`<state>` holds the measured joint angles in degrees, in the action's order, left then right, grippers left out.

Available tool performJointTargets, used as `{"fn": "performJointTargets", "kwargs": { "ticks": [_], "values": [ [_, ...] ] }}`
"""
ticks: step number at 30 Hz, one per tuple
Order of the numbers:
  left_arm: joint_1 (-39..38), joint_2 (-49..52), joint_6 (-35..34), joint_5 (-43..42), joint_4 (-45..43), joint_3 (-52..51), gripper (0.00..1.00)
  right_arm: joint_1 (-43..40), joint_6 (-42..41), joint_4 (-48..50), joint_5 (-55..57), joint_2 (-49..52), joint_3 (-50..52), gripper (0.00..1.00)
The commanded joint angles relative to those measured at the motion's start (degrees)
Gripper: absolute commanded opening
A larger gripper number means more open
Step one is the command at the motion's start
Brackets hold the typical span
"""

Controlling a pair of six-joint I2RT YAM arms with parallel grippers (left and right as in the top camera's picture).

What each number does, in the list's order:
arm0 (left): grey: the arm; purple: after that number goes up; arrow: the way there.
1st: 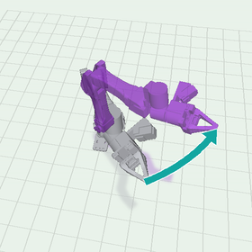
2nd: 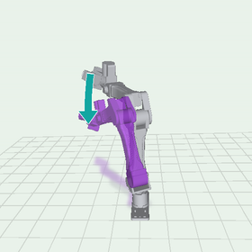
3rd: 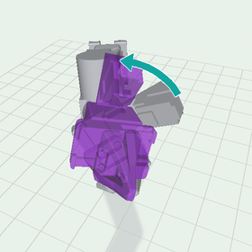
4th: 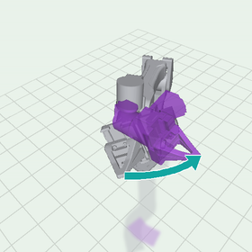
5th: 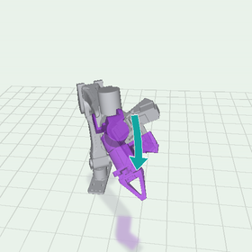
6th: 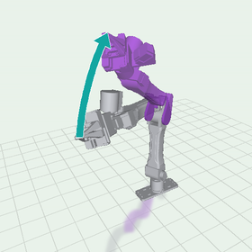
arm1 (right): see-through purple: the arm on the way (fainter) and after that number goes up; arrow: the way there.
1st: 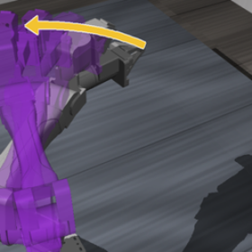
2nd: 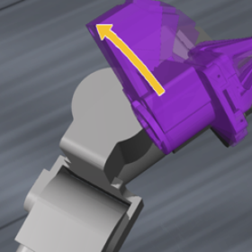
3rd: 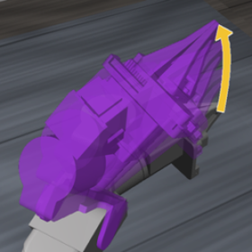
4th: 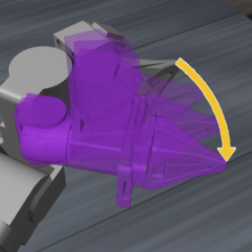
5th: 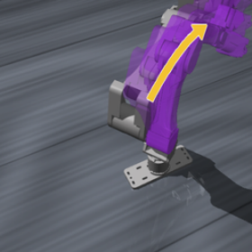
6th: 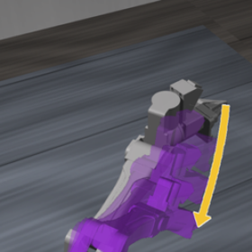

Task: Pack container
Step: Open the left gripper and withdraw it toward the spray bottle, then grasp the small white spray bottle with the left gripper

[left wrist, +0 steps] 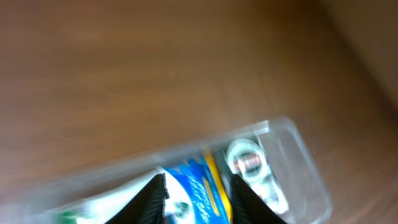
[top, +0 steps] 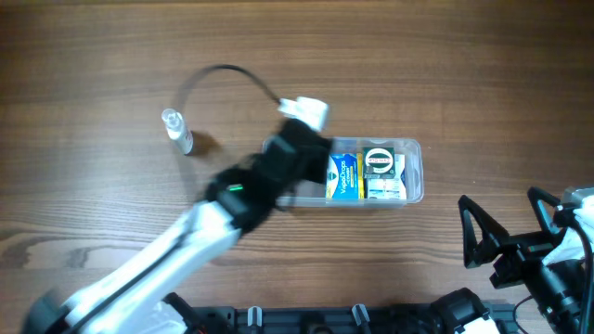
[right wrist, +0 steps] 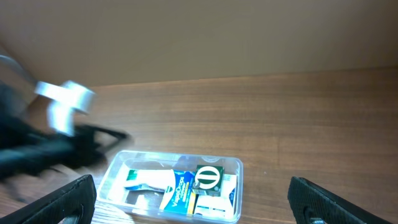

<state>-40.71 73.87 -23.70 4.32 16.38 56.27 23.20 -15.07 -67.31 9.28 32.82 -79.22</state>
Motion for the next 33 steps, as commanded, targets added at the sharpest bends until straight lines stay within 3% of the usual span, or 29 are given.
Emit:
{"fn": "performJointTargets", "kwargs": {
  "ticks": [1, 4, 7, 11, 17, 22, 27, 30, 33],
  "values": [
    [12.0, -11.0, 1.1, 4.3, 5.0, 0.9, 0.52, 0.2, 0.5, 0.1, 0.8, 0.0, -0.2, 1.00],
    [24.1, -12.2, 5.2, 0.5, 8.5, 0.9, 0.71, 0.2, 0.4, 0.1, 0.8, 0.0, -0.2, 1.00],
    [33.4, -7.8, 8.4, -3.4, 12.2, 0.9, 0.75, 0.2, 0.5, 0.1, 0.8, 0.0, -0.2, 1.00],
    [40.1, 0.9, 10.8, -6.0, 12.5, 2.3, 0.76, 0.2, 0.5, 0.1, 0.8, 0.0, -0.2, 1.00],
    [41.2, 13.6, 14.5, -5.7, 14.3, 10.6, 0.80, 0.2, 0.5, 0.1, 0.8, 0.0, -0.2, 1.00],
    [41.2, 15.5, 14.8, 0.3, 13.9, 10.8, 0.79, 0.2, 0.5, 0.1, 0.8, 0.0, -0.2, 1.00],
    [41.3, 15.8, 17.8, 0.3, 15.8, 10.8, 0.74, 0.2, 0.5, 0.1, 0.8, 0.0, -0.2, 1.00],
    [41.3, 15.9, 17.7, 0.3, 17.0, 10.8, 0.59, 0.2, 0.5, 0.1, 0.8, 0.0, -0.2, 1.00],
    [41.3, 16.2, 17.8, 1.7, 18.3, 10.8, 0.61, 0.2, 0.5, 0.1, 0.8, 0.0, -0.2, 1.00]
  ]
}}
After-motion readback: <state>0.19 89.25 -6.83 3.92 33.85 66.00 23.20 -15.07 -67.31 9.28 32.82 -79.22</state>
